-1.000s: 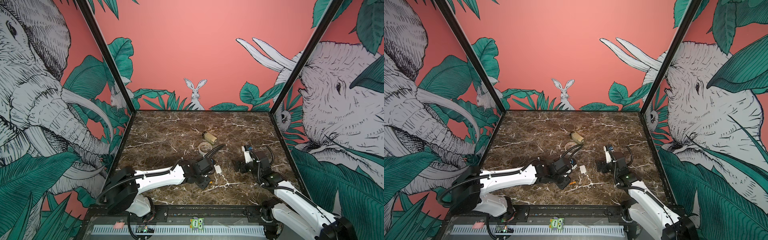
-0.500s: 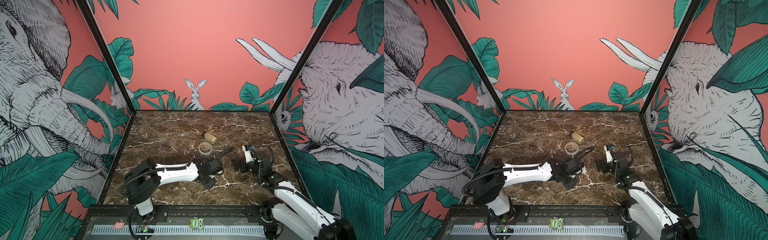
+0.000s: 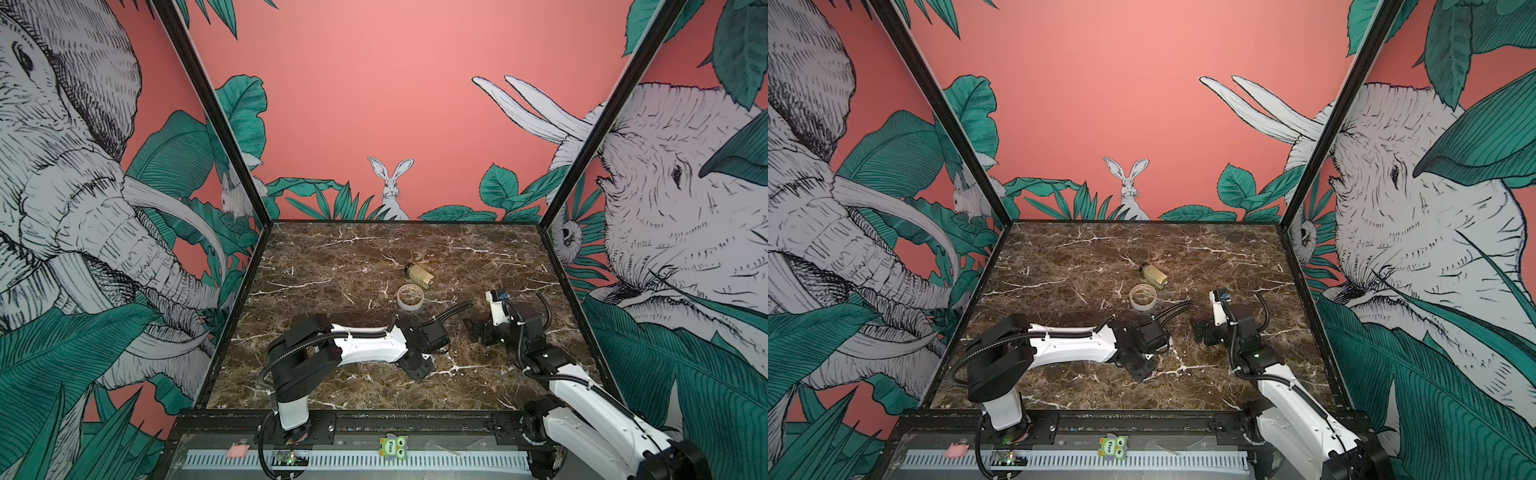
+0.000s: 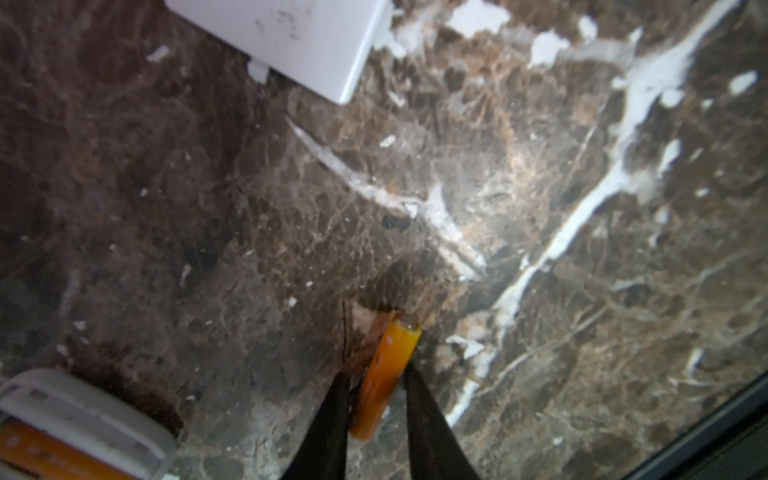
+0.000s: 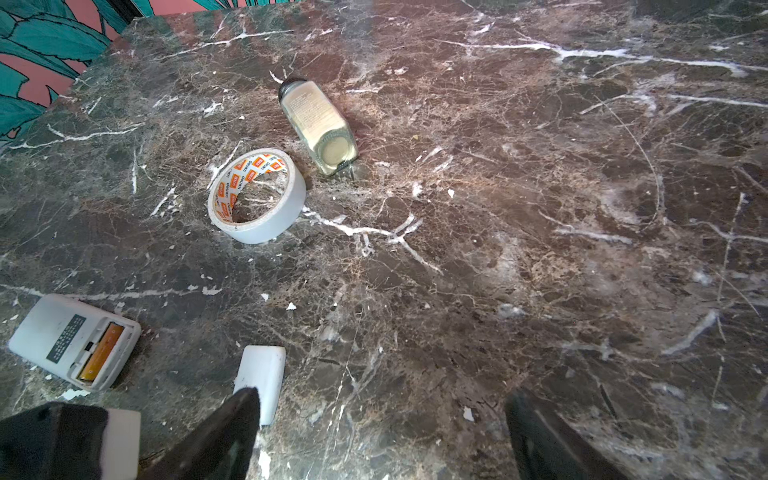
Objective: Load the batteries into the remote control
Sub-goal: 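Lower the left gripper and grasp the orange battery on the table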
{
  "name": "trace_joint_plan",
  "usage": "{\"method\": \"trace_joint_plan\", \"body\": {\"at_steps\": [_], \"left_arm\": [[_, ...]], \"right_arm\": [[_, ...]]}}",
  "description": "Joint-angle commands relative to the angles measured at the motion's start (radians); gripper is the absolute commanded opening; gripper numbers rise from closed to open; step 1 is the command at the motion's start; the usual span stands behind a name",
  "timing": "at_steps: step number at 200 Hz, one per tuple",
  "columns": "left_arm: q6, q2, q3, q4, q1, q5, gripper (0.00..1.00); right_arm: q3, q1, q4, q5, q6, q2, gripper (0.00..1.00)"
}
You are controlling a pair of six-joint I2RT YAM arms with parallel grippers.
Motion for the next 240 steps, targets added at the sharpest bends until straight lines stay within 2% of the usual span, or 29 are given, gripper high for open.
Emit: {"method": "trace_joint_plan", "body": {"at_steps": [1,122,174,199,240], "left_arm": [[-0.012,0.003,0.020,-0.024,-0.005,-0.012,0.24],[-0.081,-0.006,-0.013,0.012,-0.017,0.008,0.08],[-0.197,-0.079,-0.010,0.004,-0.017,-0.024,0.05],[-0.273,-0.120,-0.018,-0.011,-0.013,-0.077,0.03],[-0.377,-0.204,-0.058,-0.070,0.054,-0.132,0.02]], "right_arm": [[-0.012,-0.004,0.042,-0.003,0.006,-0.010,0.92],[-0.040,-0.005,0.040,0.041,0.012,-0.079,0.91],[-0.039,-0.005,0.046,0.034,0.011,-0.070,0.90],[-0.045,-0.006,0.048,0.032,0.009,-0.081,0.90],[-0.047,-0.005,0.056,0.019,0.005,-0.081,0.90]]}}
